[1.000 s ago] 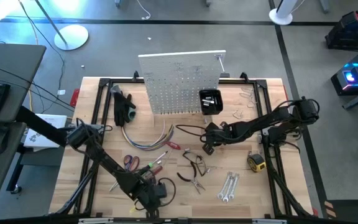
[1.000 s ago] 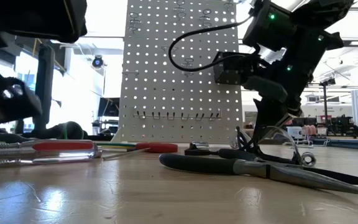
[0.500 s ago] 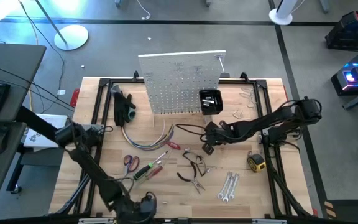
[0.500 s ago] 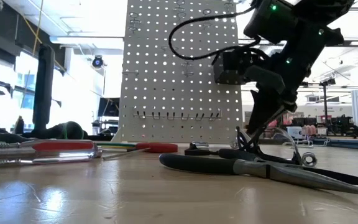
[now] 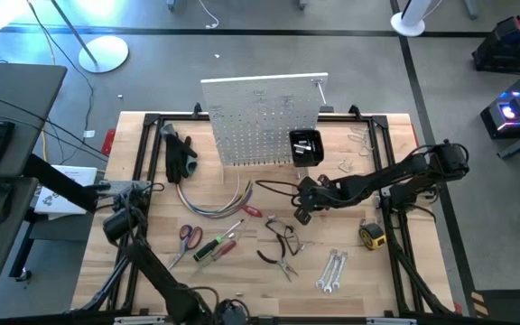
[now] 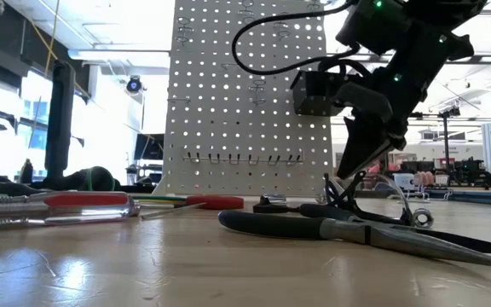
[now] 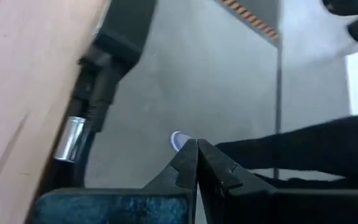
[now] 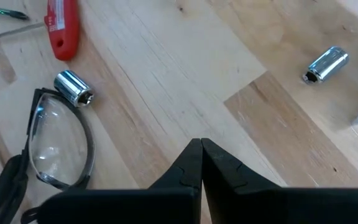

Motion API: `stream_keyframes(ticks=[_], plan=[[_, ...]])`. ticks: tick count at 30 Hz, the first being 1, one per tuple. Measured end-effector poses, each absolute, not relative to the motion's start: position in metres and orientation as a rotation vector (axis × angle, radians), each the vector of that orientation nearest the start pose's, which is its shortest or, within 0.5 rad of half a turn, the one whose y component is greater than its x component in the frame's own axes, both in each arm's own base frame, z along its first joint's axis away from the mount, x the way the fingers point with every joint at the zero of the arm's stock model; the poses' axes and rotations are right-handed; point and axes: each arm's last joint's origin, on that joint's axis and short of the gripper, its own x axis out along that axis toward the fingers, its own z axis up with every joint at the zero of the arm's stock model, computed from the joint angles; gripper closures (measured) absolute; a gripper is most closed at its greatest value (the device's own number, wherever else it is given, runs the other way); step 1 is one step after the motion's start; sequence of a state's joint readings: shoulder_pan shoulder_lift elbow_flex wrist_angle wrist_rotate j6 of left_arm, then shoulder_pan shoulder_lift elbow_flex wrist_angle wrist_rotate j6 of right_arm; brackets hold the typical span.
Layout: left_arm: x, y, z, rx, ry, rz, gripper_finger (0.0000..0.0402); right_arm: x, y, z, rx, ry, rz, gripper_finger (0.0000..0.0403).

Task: Hang tools onto peg board
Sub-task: Put the socket into the black bin on the peg board

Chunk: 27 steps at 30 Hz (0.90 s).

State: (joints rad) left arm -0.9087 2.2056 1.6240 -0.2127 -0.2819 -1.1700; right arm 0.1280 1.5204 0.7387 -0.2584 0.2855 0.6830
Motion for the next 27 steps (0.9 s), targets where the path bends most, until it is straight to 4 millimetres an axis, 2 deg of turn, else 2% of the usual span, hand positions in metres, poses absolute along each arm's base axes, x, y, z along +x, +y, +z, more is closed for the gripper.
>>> stream_keyframes(ticks=[4, 8, 11, 14, 20, 23, 27], plan=[[0.286, -0.384, 0.16, -0.707, 0.887, -0.024, 0.0401, 0.27, 0.026, 0.155, 0.435, 0.912, -0.498, 0.0403], [0.277, -0.382, 0.154, -0.734, 0.832, 0.12, 0.0401, 0.269, 0.026, 0.154, 0.435, 0.92, -0.512, 0.0403], [0.278, -0.381, 0.155, -0.746, 0.785, 0.158, 0.0401, 0.269, 0.025, 0.154, 0.431, 0.9, -0.548, 0.0403], [0.28, -0.382, 0.147, -0.751, 0.78, 0.155, 0.0401, 0.269, 0.023, 0.155, 0.423, 0.89, -0.563, 0.0403], [0.286, -0.392, 0.127, -0.704, 0.814, 0.041, 0.0401, 0.269, 0.022, 0.154, 0.395, 0.908, -0.535, 0.0403], [0.287, -0.391, 0.111, -0.714, 0.84, 0.08, 0.0401, 0.269, 0.022, 0.154, 0.39, 0.907, -0.536, 0.0403], [0.29, -0.389, 0.108, -0.764, 0.817, 0.13, 0.0401, 0.269, 0.022, 0.154, 0.397, 0.905, -0.539, 0.0403]])
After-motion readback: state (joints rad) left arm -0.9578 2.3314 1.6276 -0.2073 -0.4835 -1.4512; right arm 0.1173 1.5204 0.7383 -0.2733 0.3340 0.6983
